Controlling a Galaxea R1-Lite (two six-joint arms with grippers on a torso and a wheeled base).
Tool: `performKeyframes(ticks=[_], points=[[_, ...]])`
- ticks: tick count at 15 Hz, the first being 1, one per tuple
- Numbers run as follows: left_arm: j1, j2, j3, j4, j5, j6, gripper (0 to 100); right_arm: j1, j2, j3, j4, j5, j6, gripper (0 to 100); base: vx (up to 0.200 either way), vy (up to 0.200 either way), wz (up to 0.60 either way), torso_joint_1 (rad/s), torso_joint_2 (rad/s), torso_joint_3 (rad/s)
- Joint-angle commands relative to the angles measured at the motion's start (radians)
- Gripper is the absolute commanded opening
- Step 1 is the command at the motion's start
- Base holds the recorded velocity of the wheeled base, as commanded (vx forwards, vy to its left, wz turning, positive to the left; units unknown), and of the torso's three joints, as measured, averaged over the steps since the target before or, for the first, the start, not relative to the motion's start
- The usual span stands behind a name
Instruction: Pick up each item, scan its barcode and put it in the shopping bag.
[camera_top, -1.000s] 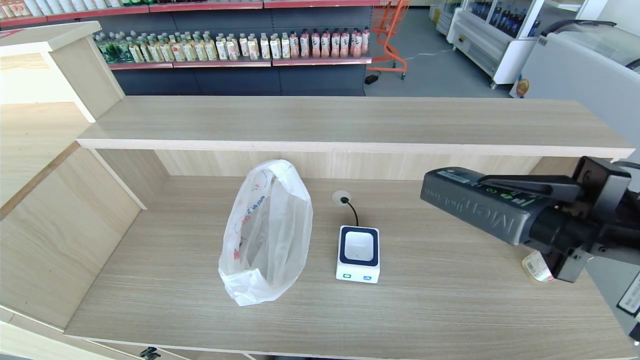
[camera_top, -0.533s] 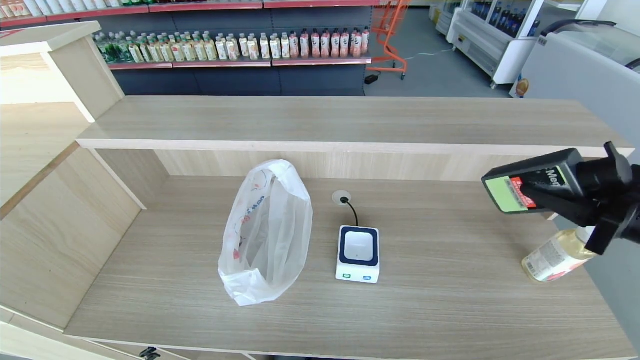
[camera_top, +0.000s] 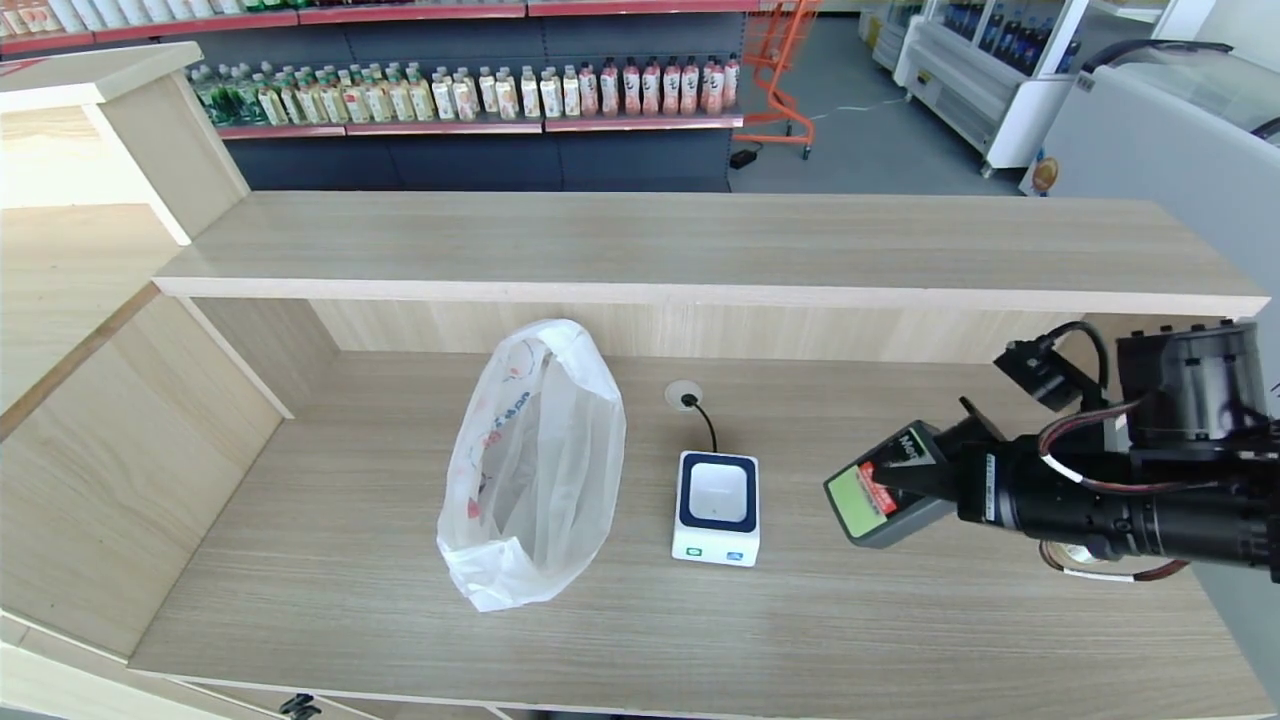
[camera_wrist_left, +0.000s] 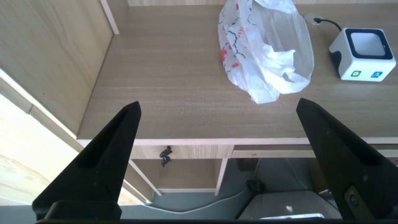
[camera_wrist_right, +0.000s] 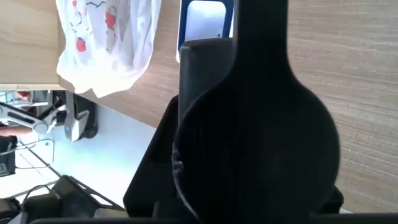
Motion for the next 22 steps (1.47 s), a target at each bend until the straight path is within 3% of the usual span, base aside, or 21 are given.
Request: performKeyframes(ticks=[1,10,22], points=[[0.0,0.002,0.0,0.0,0.0,0.0,100,0.045,0.139,-0.035,0.003,-0.004,0.012,0,0.0,0.0,0.0,0.0,0.0,0.0],[0.0,0.0,0.0,0.0,0.0,0.0,100,0.091,0.326,-0.213,-0.005,-0.01,0.013,0,0.0,0.0,0.0,0.0,0.0,0.0],[0.0,0.002,0.001,0.0,0.0,0.0,100,0.142,0.425,-0.228,-0.126,-0.06,-0.019,0,0.0,0.0,0.0,0.0,0.0,0.0]])
